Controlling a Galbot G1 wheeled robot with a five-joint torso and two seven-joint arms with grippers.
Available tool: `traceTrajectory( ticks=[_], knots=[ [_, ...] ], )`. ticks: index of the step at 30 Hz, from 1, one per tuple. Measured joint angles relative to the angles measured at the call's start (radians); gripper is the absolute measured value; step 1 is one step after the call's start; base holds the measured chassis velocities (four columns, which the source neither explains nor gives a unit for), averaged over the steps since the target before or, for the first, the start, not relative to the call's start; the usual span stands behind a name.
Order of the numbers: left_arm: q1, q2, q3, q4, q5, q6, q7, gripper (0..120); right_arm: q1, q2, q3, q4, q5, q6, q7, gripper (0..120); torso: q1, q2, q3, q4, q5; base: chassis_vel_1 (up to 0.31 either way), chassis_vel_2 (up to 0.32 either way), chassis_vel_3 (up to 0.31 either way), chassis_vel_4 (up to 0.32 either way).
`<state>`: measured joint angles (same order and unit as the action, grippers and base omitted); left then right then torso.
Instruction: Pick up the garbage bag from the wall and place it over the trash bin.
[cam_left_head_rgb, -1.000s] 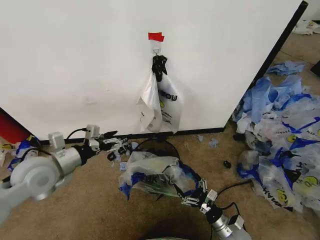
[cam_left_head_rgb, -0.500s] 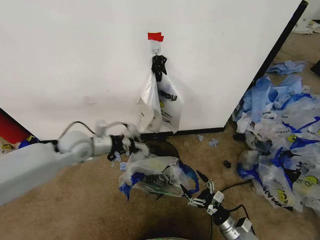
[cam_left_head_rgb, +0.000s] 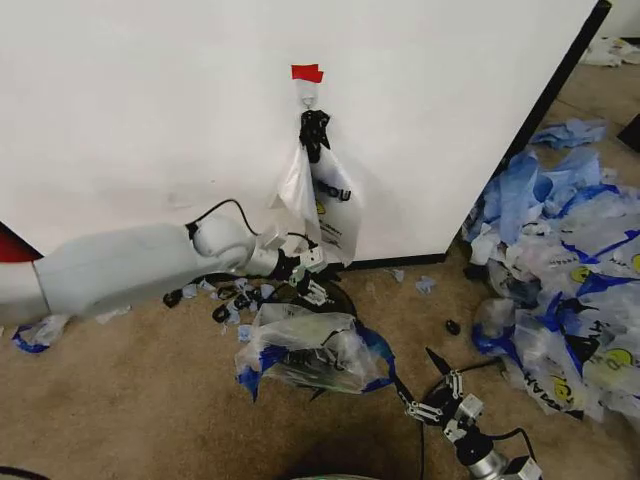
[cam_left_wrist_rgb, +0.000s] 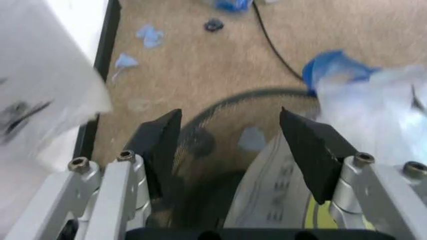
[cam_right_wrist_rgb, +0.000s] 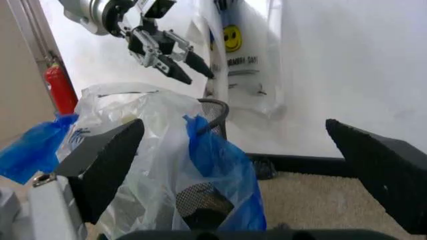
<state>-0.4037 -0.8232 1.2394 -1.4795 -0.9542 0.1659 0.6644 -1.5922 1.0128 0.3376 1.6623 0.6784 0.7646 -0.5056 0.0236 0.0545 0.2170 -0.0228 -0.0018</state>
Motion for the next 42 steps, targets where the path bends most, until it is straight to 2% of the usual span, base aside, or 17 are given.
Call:
traceTrajectory(
  ticks=[5, 10, 14, 22, 34, 42],
  knots=[
    [-0.03, 0.019, 0.03, 0.002, 0.019, -0.003, 0.016, 59, -0.004, -0.023, 0.008, 0.004, 0.009, -0.001, 0.015, 100, 0.0, 0.0, 0.0, -0.0007, 0.0008, 0.0, 0.0, 0.0, 0.0],
    [-0.04, 0.013, 0.034, 0.043, 0.04, -0.01, 0.046, 59, -0.013, -0.051, 0.016, 0.015, 0.014, -0.005, 0.037, 100, 0.0, 0.0, 0.0, -0.0009, 0.0006, 0.0, 0.0, 0.0, 0.0],
    [-0.051, -0.016, 0.032, 0.131, 0.083, -0.029, 0.09, 59, -0.015, -0.084, 0.024, 0.023, 0.017, -0.006, 0.055, 100, 0.0, 0.0, 0.0, -0.0009, 0.0007, 0.0, 0.0, 0.0, 0.0],
    [-0.021, -0.076, 0.025, 0.255, 0.115, -0.05, 0.125, 58, -0.01, -0.093, 0.025, 0.035, 0.02, -0.007, 0.076, 100, 0.0, 0.0, 0.0, -0.001, 0.0006, 0.0, 0.0, 0.0, 0.0],
    [0.008, -0.107, 0.048, 0.28, 0.116, -0.051, 0.13, 55, 0.007, -0.072, 0.025, 0.036, 0.021, -0.008, 0.081, 100, 0.0, 0.0, 0.0, -0.0009, 0.0005, 0.0, 0.0, 0.0, 0.0],
    [0.019, -0.128, 0.058, 0.3, 0.112, -0.052, 0.129, 46, 0.014, -0.062, 0.025, 0.031, 0.02, -0.005, 0.081, 98, 0.0, 0.0, 0.0, -0.0009, 0.0007, 0.0, 0.0, 0.0, 0.0]
  ],
)
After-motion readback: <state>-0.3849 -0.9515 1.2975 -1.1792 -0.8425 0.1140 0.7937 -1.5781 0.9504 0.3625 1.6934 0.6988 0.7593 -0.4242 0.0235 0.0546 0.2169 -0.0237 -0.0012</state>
